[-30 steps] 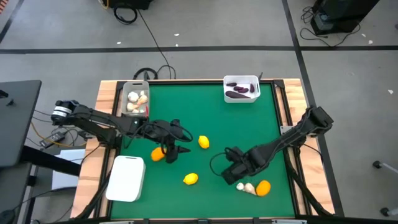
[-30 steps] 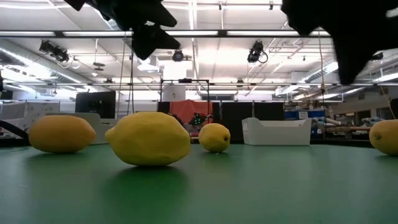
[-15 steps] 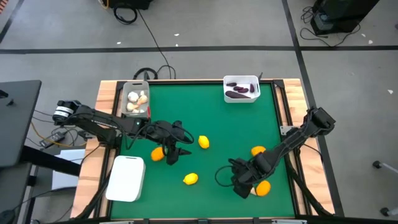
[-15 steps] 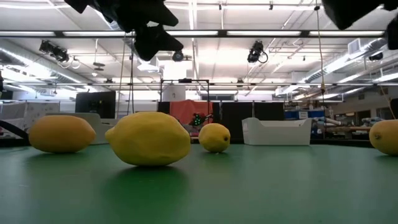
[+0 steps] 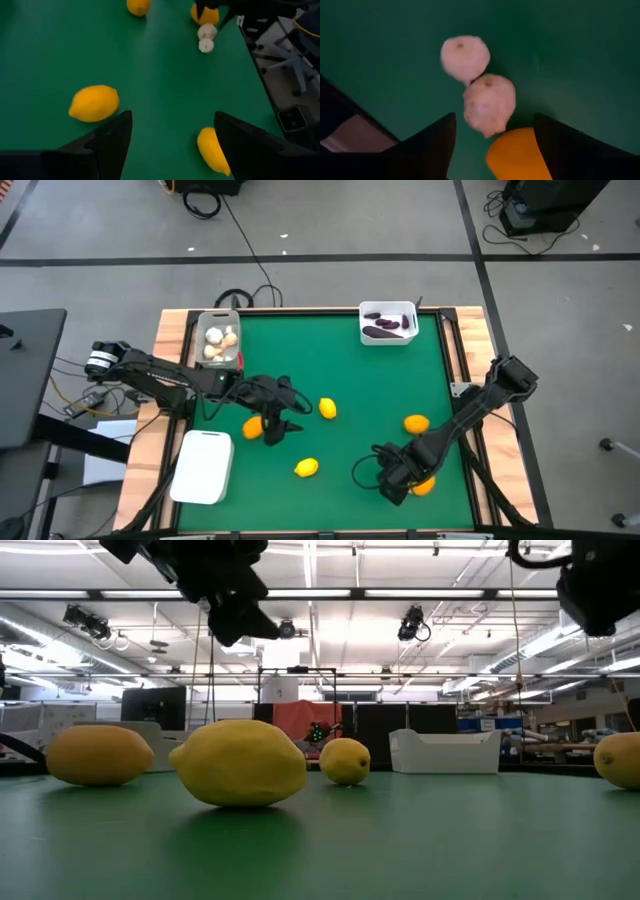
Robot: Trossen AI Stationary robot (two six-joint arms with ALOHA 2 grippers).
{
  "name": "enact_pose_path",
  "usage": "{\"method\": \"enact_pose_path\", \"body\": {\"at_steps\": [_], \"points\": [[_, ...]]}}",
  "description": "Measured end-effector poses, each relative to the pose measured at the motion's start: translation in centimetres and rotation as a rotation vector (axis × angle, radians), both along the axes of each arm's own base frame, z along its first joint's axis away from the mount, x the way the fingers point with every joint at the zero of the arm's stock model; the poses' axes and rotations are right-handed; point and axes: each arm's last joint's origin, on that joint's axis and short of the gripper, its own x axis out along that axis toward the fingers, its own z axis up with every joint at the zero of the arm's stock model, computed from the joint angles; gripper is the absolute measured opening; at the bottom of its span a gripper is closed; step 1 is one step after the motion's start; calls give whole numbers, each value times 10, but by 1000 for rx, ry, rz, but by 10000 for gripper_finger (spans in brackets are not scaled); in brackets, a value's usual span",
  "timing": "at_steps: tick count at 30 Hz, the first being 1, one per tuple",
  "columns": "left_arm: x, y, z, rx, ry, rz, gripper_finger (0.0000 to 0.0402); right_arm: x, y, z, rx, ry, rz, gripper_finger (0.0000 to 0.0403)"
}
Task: Sort produce into baskets
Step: Put the garlic into the gray bin
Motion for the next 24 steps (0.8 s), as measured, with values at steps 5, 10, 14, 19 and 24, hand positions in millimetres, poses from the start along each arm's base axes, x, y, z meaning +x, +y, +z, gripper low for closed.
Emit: {"method": "enact_pose_path", "body": {"at_steps": [5,10,14,19,24], "points": [[-1,0,-2,0,21,-7,288,-1,-1,-9,20,-4,-17,255],[-1,0,-1,0,19,-6,288,-4,-3,-19,41,2,-20,243],[-1,0,-1,0,19,-7,288,-5,-4,-24,41,-2,-39,227],[-1,0,-1,-4,13,-5,288,-3,-6,-24,42,-6,-56,164],[0,0,-1,-21,12,7,288,2,-10,-22,36,-26,-107,96]]}}
